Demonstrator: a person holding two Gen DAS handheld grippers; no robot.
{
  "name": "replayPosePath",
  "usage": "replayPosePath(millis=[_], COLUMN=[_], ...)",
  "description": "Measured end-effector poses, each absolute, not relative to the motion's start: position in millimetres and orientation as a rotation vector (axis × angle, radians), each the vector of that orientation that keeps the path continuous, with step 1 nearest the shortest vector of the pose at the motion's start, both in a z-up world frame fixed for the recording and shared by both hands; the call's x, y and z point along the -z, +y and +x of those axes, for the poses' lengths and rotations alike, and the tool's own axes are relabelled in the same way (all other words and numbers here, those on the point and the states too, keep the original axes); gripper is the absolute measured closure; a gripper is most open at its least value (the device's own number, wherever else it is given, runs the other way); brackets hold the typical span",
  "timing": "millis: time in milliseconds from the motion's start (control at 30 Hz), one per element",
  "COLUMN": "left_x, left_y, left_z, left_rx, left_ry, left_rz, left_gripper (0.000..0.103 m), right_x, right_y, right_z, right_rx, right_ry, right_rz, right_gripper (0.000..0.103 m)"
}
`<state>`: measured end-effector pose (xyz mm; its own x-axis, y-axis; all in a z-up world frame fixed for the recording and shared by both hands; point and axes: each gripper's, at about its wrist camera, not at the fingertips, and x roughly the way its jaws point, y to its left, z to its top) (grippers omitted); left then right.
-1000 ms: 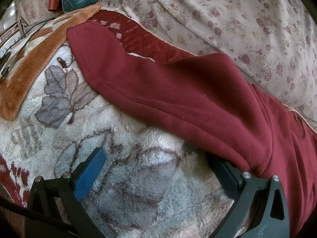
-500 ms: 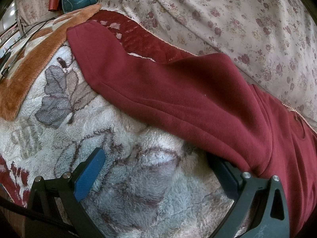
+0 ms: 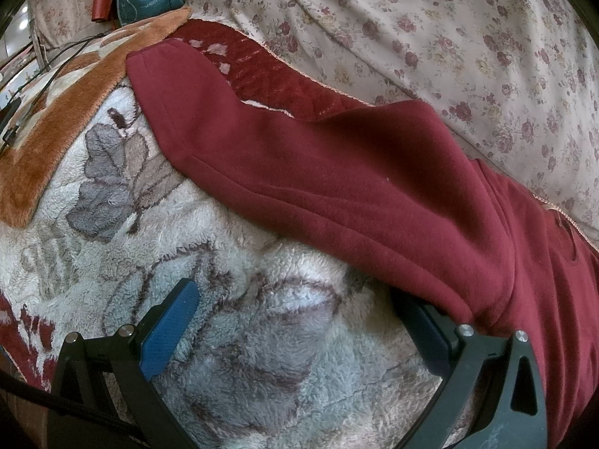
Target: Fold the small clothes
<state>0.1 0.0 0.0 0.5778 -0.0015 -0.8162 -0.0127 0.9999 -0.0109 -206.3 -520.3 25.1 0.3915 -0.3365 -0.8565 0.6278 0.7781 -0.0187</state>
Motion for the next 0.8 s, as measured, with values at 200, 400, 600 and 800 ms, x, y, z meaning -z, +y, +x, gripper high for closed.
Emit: replayPosePath(millis=[200,400,600,800], left_x=[-1.0,-15.8,-34.8,-54.9], left_y=[0.3,-3.6,-6.1,-17.1], left_z=[-0.4,-12.2,-34.1,-45.3], left_rx=[0.0,-0.001,0.051,0.084], left_ry=[0.973,1.013,0.929,0.852], left_rz=[-0.015,0.041,0.057,0.072], left_gripper=[0.0,0.0,0.0,0.0], right_x=[-25.1,-23.9,-23.1,-23.6], right_y=[-520.3,-523.1,-521.9,-516.6], right_z=[-206.3,-207.1,-205.5,-204.5], right_rx=[0.627,0.614,0.62,0.62], right_ry=[0.994,0.99,0.992,0.992], right_rz=[0.332,0.352,0.339,0.338], right_gripper=[0.0,0.0,0.0,0.0])
